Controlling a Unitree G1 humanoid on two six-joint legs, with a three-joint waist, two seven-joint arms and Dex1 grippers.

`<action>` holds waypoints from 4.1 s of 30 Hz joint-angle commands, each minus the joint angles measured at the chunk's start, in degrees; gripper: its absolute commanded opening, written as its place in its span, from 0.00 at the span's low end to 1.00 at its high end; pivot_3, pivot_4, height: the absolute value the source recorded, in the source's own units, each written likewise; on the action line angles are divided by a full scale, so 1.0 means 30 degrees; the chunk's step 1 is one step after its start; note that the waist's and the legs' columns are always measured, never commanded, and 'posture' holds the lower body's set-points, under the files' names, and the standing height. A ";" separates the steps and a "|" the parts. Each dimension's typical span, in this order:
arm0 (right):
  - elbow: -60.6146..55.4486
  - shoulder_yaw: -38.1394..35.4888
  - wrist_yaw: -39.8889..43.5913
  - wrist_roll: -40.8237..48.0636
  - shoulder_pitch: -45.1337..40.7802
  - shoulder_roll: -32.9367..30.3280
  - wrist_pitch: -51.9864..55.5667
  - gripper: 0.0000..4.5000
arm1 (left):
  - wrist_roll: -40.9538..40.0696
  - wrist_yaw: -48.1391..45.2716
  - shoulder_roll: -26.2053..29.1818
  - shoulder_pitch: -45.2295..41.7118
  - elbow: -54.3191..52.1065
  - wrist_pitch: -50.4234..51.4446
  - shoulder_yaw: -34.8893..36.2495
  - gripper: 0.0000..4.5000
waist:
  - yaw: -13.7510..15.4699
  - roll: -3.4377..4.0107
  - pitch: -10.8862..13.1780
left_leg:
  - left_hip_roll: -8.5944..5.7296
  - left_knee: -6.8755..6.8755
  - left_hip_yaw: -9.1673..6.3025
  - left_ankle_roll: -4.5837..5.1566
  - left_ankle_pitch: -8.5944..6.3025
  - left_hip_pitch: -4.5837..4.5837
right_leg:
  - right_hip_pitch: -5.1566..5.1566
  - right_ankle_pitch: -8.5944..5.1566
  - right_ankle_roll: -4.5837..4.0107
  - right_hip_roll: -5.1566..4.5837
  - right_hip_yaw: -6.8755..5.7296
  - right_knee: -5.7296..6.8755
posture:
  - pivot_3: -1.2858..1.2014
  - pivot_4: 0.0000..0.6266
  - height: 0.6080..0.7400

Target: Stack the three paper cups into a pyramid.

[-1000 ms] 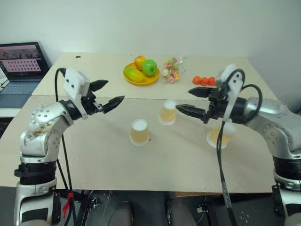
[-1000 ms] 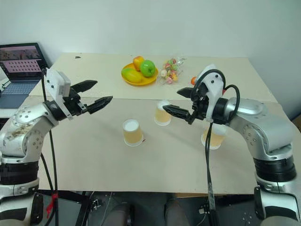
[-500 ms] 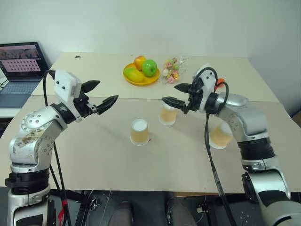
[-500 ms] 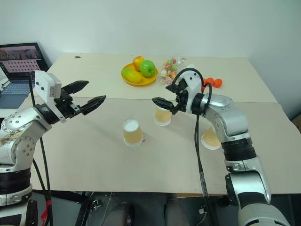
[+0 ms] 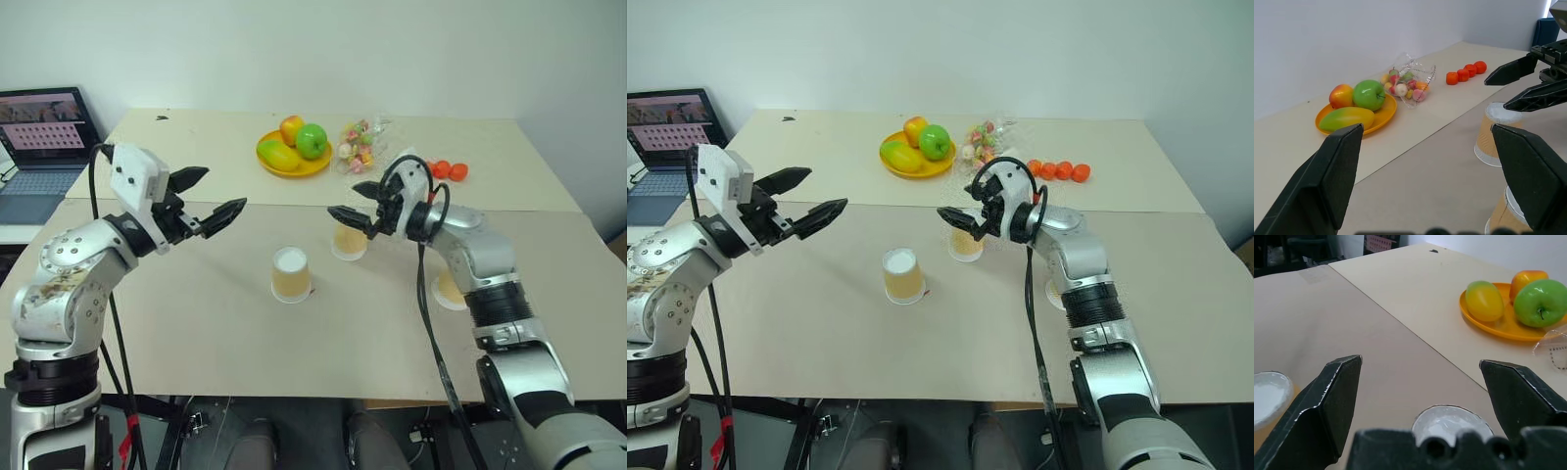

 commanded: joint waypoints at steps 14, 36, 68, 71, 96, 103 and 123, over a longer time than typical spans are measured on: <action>0.1366 -0.1340 -0.0420 -0.0751 -0.0242 0.0938 -0.1703 1.00 | -0.0133 0.0212 0.0330 -0.0675 -0.0496 -0.0197 0.0059 0.98 | -0.0050 0.0001 0.0001 | 0.0001 -0.0011 0.0000 -0.0001 0.0000 0.0006 | -0.0001 0.0004 -0.0003 0.0001 0.0002 0.0002 | 0.52 0.24 0.95; 0.1908 -0.1338 -0.0047 -0.1529 0.0801 0.1132 -0.2119 1.00 | 0.0018 -0.0010 0.0369 -0.1154 -0.0151 -0.0319 -0.0384 0.98 | -0.0063 0.0003 0.0002 | 0.0000 -0.0013 0.0002 -0.0001 0.0000 0.0009 | 0.0001 0.0005 -0.0002 0.0002 0.0004 0.0000 | 0.52 0.24 0.95; -0.5695 -0.2215 0.1828 0.0522 0.3458 -0.1992 0.2142 0.63 | -0.0344 -0.0755 0.0741 0.1418 -0.1005 -0.0200 -0.0046 1.00 | 0.0011 0.0012 0.0007 | 0.0001 -0.0042 -0.0002 -0.0003 -0.0002 -0.0010 | -0.0011 0.0000 0.0005 -0.0008 -0.0001 -0.0026 | 0.52 0.24 0.95; -0.8060 -0.2439 0.2747 0.1471 0.4723 -0.3226 0.3252 0.63 | -0.0303 -0.0731 0.0627 0.1565 -0.0882 -0.0483 -0.0216 1.00 | 0.0023 0.0007 0.0010 | 0.0004 -0.0039 -0.0004 -0.0003 -0.0002 -0.0014 | -0.0013 0.0000 0.0004 -0.0006 -0.0007 -0.0020 | 0.52 0.24 0.95; -1.1365 -0.0376 0.3921 0.3819 0.6258 -0.3598 0.4763 0.63 | -0.1679 -0.6055 0.4227 0.2594 -0.1775 -0.0335 -0.0459 1.00 | 0.0005 0.0005 0.0019 | 0.0020 -0.0006 0.0022 -0.0001 0.0000 0.0057 | 0.0042 -0.0010 0.0009 0.0027 0.0010 -0.0019 | 0.52 0.24 0.95; -0.9262 0.0847 0.4471 0.2387 0.5459 -0.2474 0.2822 0.63 | -0.1997 -0.6041 0.4602 0.2014 -0.1766 0.0036 -0.0537 1.00 | 0.0044 0.0004 0.0020 | 0.0018 -0.0013 0.0019 -0.0001 0.0000 0.0038 | 0.0031 -0.0012 0.0008 0.0022 0.0007 -0.0026 | 0.52 0.24 0.95; -0.6187 0.1730 0.5749 0.1241 0.4248 -0.0590 0.1177 0.63 | -0.3228 -0.5834 0.5517 0.0979 -0.2719 0.1831 -0.0172 1.00 | -0.0002 0.0007 0.0023 | 0.0021 -0.0015 0.0016 -0.0001 -0.0001 0.0047 | 0.0025 -0.0010 0.0004 0.0025 0.0005 -0.0006 | 0.52 0.24 0.95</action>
